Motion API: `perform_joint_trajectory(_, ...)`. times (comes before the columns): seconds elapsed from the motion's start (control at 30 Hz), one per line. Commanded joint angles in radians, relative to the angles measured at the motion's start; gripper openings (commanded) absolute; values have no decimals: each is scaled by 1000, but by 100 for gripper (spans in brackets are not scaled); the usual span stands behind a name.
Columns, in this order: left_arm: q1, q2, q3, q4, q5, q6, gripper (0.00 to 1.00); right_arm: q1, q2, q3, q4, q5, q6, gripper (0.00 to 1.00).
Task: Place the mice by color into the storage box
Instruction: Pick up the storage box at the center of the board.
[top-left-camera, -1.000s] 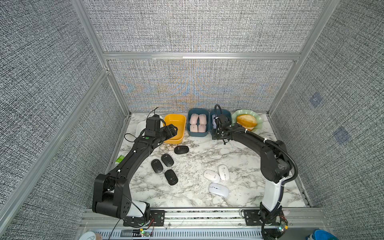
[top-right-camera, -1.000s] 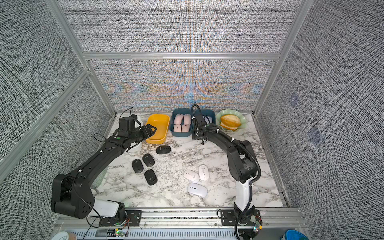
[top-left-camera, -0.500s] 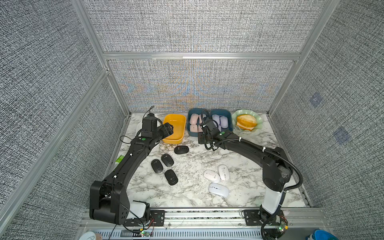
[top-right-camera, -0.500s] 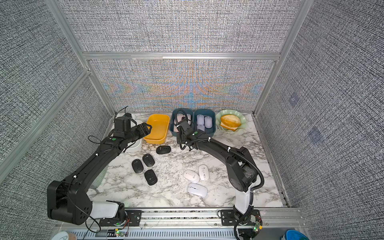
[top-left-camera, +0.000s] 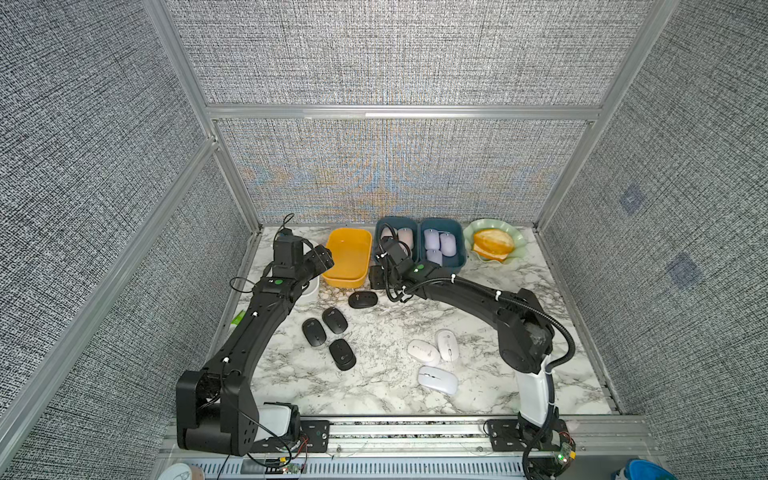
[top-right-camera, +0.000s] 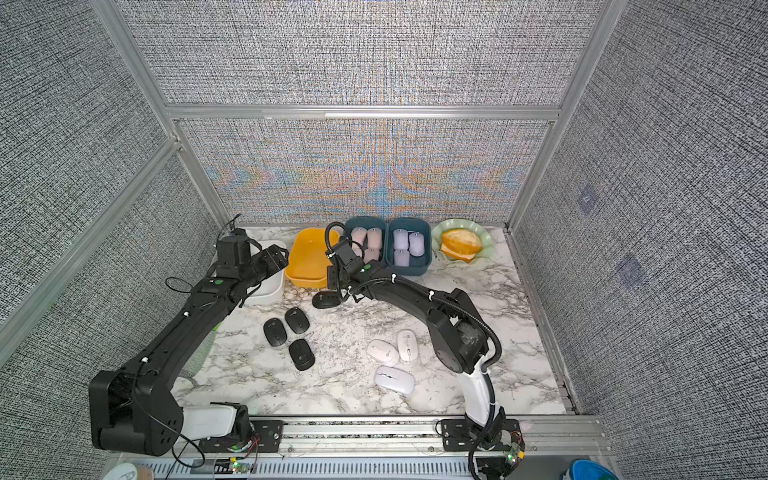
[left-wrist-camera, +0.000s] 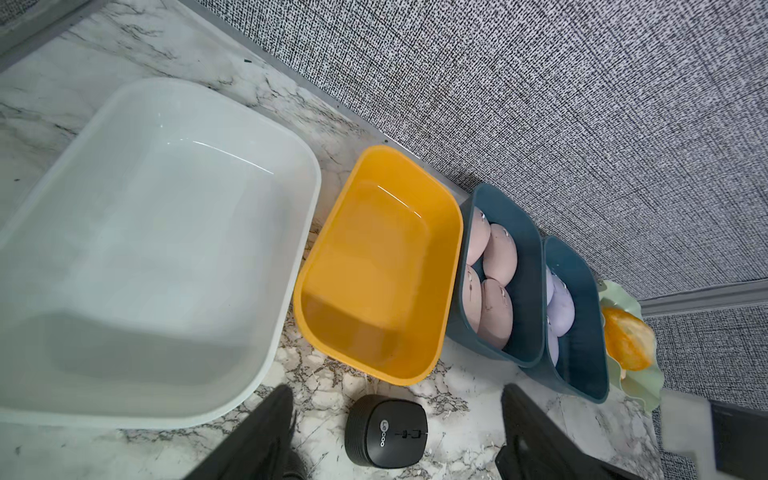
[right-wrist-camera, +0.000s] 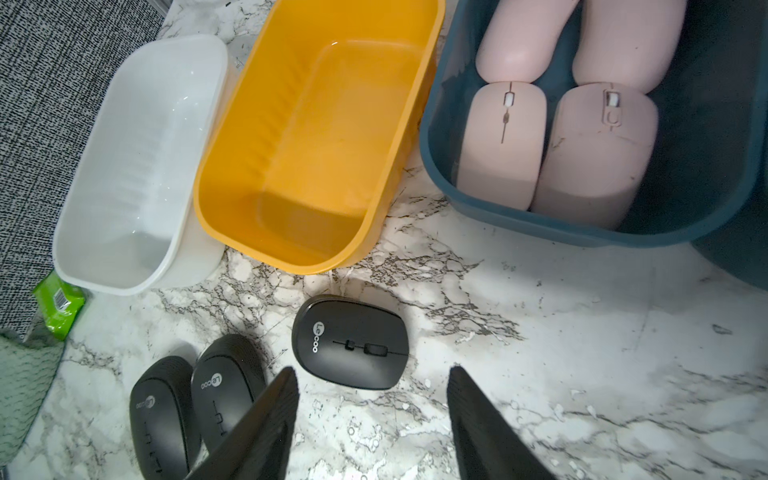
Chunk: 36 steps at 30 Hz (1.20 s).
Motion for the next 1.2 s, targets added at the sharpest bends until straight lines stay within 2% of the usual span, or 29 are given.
perform_joint_trajectory(0.0,7,8,11,11,23,-9,80,6,20,29,8,-10,38,60)
perform_joint_trajectory(1.17,53,28,3,35,91,-30,79,10,201,220,-24,-47,66,60)
